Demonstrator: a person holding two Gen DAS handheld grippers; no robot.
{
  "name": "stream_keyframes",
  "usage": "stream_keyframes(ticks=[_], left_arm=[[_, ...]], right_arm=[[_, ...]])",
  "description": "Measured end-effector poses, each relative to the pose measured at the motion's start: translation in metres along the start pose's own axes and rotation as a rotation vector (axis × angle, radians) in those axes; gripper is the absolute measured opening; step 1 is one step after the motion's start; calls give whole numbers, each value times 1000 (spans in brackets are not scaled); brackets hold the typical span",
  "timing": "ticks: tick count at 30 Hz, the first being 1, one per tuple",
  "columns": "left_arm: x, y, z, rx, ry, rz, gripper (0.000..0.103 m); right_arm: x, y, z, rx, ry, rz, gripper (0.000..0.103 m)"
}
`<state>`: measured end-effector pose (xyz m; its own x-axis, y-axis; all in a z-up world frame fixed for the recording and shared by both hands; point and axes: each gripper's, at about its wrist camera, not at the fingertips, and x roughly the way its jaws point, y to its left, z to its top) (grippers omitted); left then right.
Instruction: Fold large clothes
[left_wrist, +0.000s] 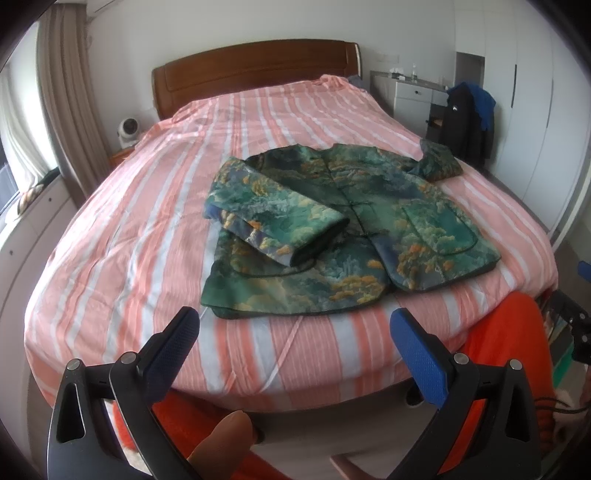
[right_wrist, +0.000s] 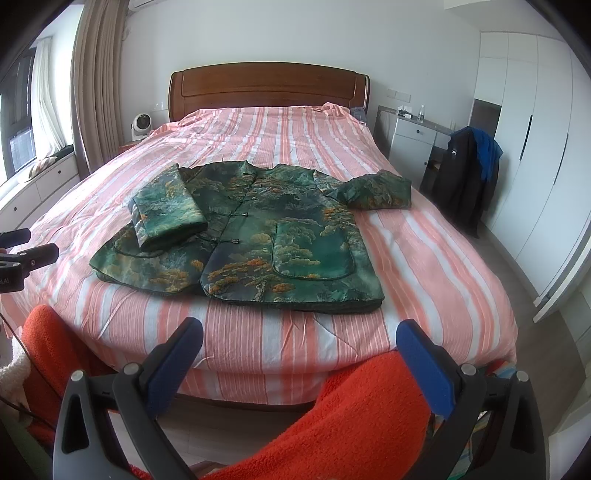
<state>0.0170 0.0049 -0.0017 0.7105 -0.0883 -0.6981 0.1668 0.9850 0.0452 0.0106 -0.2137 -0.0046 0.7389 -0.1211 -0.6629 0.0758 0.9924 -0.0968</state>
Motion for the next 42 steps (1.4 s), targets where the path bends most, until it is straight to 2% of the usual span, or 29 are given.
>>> stream_keyframes(ticks=[18, 42], left_arm=[[4, -2, -3, 4, 29, 7, 103], [22, 11, -10, 7, 78, 79, 103]], right_arm=[[1, 0, 0, 4, -18, -2, 103], [9, 14, 3, -57, -15, -30, 103]])
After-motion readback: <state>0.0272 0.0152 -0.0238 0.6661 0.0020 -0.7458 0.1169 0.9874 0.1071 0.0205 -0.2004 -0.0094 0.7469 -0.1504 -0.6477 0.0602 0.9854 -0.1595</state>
